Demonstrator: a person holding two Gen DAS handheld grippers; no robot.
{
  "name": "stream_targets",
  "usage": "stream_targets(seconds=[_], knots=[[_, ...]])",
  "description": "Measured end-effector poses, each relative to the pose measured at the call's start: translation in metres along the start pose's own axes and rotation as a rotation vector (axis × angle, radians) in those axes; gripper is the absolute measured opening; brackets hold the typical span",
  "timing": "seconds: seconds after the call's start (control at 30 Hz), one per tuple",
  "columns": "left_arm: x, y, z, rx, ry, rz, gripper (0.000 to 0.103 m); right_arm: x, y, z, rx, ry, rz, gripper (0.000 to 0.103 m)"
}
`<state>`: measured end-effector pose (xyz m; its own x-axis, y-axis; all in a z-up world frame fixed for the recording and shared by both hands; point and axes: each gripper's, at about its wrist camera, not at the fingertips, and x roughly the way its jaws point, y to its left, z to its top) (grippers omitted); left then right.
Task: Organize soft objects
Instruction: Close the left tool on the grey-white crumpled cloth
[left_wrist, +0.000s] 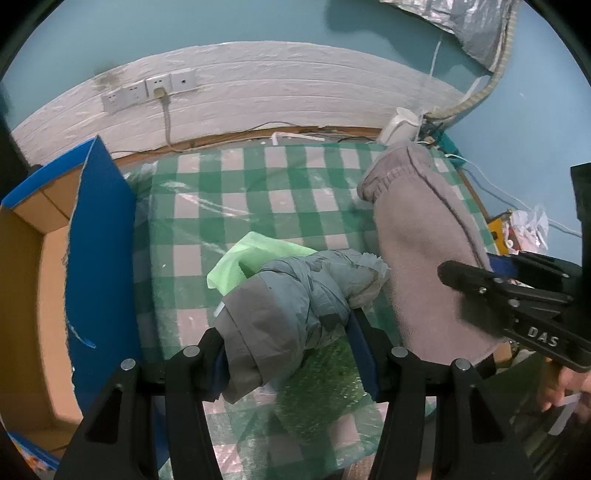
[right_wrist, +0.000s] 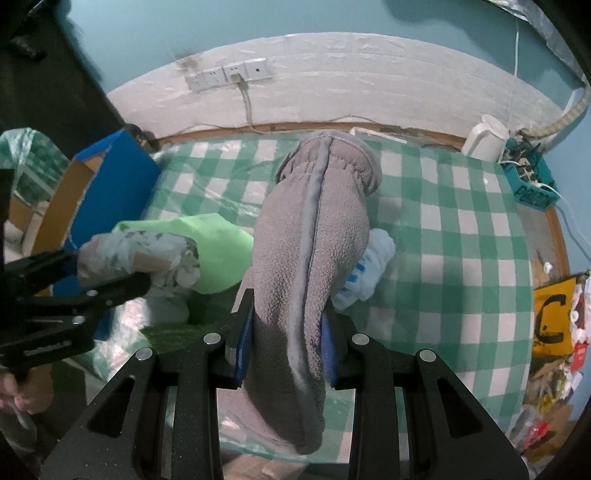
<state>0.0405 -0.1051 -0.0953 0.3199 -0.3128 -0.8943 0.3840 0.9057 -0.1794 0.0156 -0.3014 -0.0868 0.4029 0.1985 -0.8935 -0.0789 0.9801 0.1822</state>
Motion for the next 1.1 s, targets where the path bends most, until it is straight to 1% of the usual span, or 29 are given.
stream_targets(seconds=[0.17,0.27,0.3,0.37,0.4,0.43,0.5,0.63,0.87,0.9,0.97,1.0,1.03,1.1], knots=[[0.006,0.006,-0.003,-0.016,0.015,0.017,0.057,0.016,0.012,0.001,-0.032,0.033,0.016,0.030],[0.012,0.011,-0.004,-0.029,0.031,0.029,0.060,0.026,0.018,0.000,-0.056,0.057,0.009,0.030],[0.015,0.013,-0.005,-0.038,0.038,0.033,0.063,0.028,0.020,0.000,-0.061,0.062,0.007,0.030],[0.022,0.016,-0.007,-0.048,0.061,0.042,0.073,0.031,0.023,0.000,-0.067,0.073,0.006,0.030],[0.026,0.017,-0.008,-0.046,0.073,0.061,0.075,0.031,0.024,0.000,-0.069,0.074,0.007,0.030],[0.028,0.016,-0.010,-0.041,0.077,0.075,0.079,0.031,0.025,0.000,-0.072,0.074,0.006,0.030],[0.034,0.014,-0.012,-0.017,0.092,0.116,0.081,0.030,0.025,0.000,-0.071,0.074,0.007,0.030],[0.039,0.008,-0.016,0.031,0.104,0.156,0.087,0.032,0.023,0.000,-0.072,0.080,0.009,0.029],[0.032,-0.004,-0.016,0.128,0.070,0.247,0.087,0.046,0.020,-0.005,-0.053,0.115,0.006,0.029],[0.030,-0.004,-0.016,0.141,0.063,0.258,0.088,0.047,0.019,-0.005,-0.040,0.119,0.010,0.030],[0.026,-0.008,-0.014,0.161,0.045,0.263,0.096,0.049,0.016,-0.004,-0.006,0.128,0.035,0.036],[0.025,-0.009,-0.013,0.175,0.032,0.258,0.098,0.050,0.016,-0.004,0.005,0.130,0.043,0.041],[0.025,-0.011,-0.012,0.186,0.021,0.253,0.098,0.050,0.015,-0.004,0.014,0.133,0.049,0.044],[0.030,-0.014,-0.011,0.213,0.023,0.247,0.098,0.051,0.016,-0.004,0.026,0.137,0.063,0.046]])
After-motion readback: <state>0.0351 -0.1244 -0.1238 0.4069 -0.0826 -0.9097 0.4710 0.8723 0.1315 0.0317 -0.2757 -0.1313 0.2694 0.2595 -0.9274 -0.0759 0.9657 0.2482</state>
